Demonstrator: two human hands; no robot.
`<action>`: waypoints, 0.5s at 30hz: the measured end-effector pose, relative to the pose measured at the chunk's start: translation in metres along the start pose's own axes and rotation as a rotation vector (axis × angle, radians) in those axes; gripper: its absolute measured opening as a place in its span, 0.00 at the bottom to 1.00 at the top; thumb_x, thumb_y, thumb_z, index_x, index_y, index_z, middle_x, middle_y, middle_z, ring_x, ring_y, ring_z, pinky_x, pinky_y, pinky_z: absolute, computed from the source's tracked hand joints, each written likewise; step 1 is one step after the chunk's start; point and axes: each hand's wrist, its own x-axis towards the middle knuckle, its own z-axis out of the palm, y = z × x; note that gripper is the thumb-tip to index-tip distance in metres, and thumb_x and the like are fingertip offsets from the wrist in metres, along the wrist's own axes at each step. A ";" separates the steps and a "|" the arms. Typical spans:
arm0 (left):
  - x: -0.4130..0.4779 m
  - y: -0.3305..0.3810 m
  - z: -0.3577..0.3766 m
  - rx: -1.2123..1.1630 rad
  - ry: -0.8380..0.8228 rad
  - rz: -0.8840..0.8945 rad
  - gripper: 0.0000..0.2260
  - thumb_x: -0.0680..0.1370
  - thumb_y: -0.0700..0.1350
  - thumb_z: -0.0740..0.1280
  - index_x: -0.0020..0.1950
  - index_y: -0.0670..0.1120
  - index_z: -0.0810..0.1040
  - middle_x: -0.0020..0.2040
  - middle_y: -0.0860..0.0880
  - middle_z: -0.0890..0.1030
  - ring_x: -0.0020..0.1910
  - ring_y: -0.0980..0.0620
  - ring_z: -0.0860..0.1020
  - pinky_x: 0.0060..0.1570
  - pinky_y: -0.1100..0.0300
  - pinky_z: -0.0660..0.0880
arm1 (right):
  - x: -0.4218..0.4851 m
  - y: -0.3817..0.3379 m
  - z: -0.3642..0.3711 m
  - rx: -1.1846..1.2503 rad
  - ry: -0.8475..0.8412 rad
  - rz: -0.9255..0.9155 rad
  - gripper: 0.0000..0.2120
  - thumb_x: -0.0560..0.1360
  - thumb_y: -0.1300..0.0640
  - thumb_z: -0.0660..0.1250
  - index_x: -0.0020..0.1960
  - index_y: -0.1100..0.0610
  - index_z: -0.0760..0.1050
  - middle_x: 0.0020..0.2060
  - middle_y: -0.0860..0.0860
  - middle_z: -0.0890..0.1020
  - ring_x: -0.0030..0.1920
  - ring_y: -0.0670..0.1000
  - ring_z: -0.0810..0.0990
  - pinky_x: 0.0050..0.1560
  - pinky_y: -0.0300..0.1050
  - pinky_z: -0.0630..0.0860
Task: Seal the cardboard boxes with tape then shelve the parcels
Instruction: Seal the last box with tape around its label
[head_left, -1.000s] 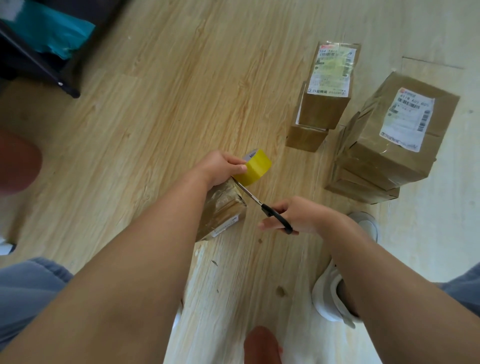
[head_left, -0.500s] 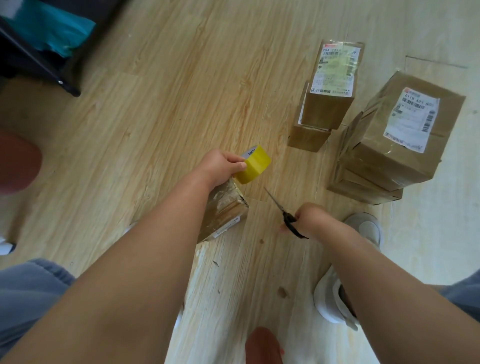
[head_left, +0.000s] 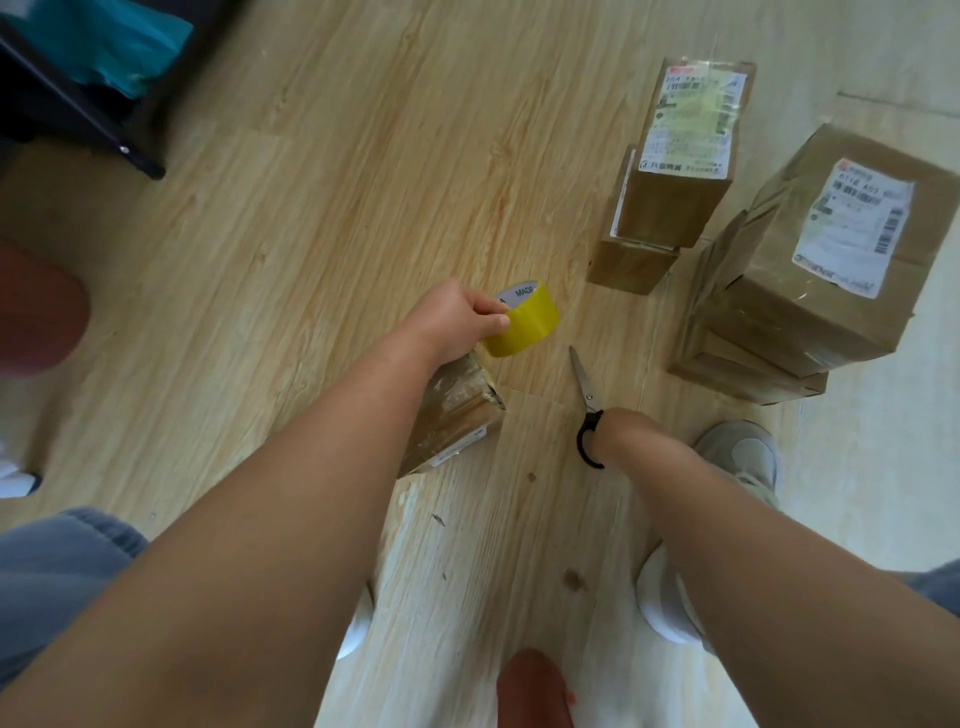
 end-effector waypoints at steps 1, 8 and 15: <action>0.001 0.002 -0.001 0.007 0.008 0.011 0.11 0.79 0.46 0.70 0.60 0.50 0.83 0.56 0.50 0.82 0.51 0.54 0.77 0.49 0.59 0.69 | 0.001 -0.001 -0.001 -0.028 -0.023 0.006 0.17 0.84 0.60 0.58 0.70 0.64 0.71 0.47 0.56 0.75 0.48 0.55 0.77 0.42 0.41 0.69; -0.009 0.025 -0.011 0.125 -0.028 0.078 0.07 0.80 0.47 0.69 0.57 0.51 0.83 0.46 0.55 0.79 0.42 0.60 0.74 0.37 0.64 0.68 | -0.026 -0.003 -0.039 0.544 0.440 -0.319 0.35 0.75 0.62 0.72 0.77 0.49 0.62 0.72 0.53 0.69 0.68 0.54 0.73 0.55 0.45 0.75; -0.035 0.036 -0.009 0.060 -0.050 0.128 0.07 0.79 0.46 0.69 0.57 0.51 0.83 0.44 0.58 0.77 0.42 0.61 0.74 0.41 0.62 0.68 | -0.064 -0.008 -0.070 0.407 0.505 -0.577 0.31 0.70 0.57 0.78 0.70 0.47 0.72 0.65 0.48 0.75 0.66 0.50 0.73 0.63 0.48 0.71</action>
